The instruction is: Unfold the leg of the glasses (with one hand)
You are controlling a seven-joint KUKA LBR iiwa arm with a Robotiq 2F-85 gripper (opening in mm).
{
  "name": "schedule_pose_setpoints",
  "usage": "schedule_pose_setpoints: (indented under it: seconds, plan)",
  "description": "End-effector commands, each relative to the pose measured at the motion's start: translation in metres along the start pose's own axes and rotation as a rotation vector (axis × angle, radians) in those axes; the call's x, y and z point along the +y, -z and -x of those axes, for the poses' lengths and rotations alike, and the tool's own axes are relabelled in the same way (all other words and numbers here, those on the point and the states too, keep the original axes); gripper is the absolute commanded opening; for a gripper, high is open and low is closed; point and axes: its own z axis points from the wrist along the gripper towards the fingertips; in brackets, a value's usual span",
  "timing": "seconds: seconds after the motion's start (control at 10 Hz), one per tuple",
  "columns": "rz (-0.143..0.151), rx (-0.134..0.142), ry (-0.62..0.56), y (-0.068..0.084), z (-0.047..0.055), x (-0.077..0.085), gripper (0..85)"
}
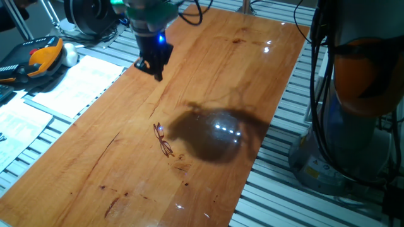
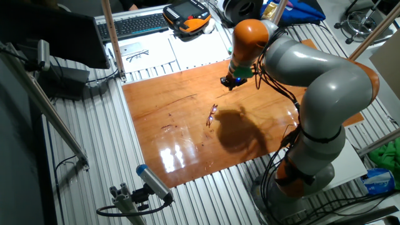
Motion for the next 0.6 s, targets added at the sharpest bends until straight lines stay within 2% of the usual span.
schedule_pose_setpoints:
  seconds: [0.0, 0.5]
  plan:
    - [-0.003, -0.001, -0.048, -0.003, -0.002, 0.004, 0.0]
    - [-0.025, -0.002, -0.216, -0.023, -0.022, 0.034, 0.0]
